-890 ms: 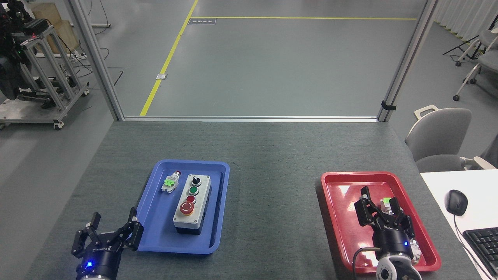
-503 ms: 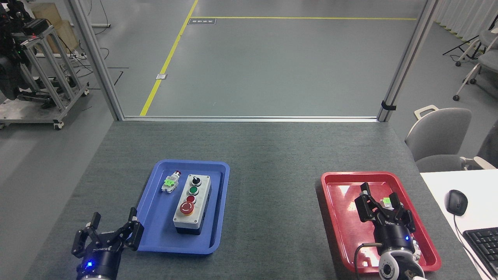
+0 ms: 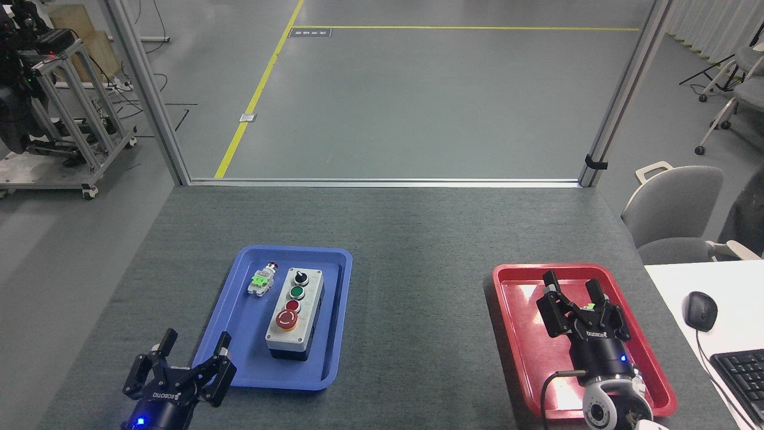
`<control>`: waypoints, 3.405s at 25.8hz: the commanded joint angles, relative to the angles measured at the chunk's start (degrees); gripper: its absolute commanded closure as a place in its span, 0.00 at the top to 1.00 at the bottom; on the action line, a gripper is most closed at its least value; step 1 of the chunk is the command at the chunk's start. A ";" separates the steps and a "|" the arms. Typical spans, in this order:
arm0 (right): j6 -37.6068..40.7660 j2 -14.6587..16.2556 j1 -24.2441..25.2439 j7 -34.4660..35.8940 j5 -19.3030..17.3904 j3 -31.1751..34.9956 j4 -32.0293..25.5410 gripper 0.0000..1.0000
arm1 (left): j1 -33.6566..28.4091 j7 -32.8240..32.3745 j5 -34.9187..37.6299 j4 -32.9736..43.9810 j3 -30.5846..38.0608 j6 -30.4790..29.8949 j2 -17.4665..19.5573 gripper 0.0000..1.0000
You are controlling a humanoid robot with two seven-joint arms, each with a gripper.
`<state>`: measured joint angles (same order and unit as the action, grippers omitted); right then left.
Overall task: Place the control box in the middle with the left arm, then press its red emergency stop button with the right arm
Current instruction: 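Move the left gripper forward toward the grey control box on the blue tray, then close the left gripper on the near end of the grey control box, then lift the control box with the left gripper and carry it to the table middle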
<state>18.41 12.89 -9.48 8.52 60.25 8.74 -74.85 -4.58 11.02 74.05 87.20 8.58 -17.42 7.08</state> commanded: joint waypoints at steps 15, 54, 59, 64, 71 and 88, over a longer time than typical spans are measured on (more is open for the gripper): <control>0.23 1.35 0.43 0.00 -0.05 -0.30 -0.21 1.00 | 1.06 -4.34 14.19 -1.33 -9.02 10.13 -1.28 1.00; -0.04 2.93 -0.19 0.00 -0.57 -0.13 0.32 0.99 | 10.11 -10.76 13.31 -14.86 -14.29 17.25 -7.78 1.00; 0.05 3.11 -0.10 0.00 -0.57 -0.13 0.40 0.99 | 10.55 -10.76 13.40 -16.71 -14.29 17.16 -8.13 1.00; -0.04 3.20 -0.01 0.09 -0.57 0.05 0.49 0.99 | 12.66 -10.23 13.23 -21.10 -14.29 17.60 -8.49 1.00; -0.12 3.11 -0.01 0.09 -0.57 0.14 0.49 0.99 | 16.27 -10.06 13.14 -25.14 -14.29 17.77 -8.22 1.00; -0.30 3.20 -0.19 0.09 -0.66 -0.13 0.67 0.99 | 22.59 -9.88 13.23 -32.97 -14.38 17.86 -8.66 1.00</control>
<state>18.36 16.08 -9.74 8.64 59.63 8.65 -74.25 17.08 1.17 87.21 55.41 -5.72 0.50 -1.65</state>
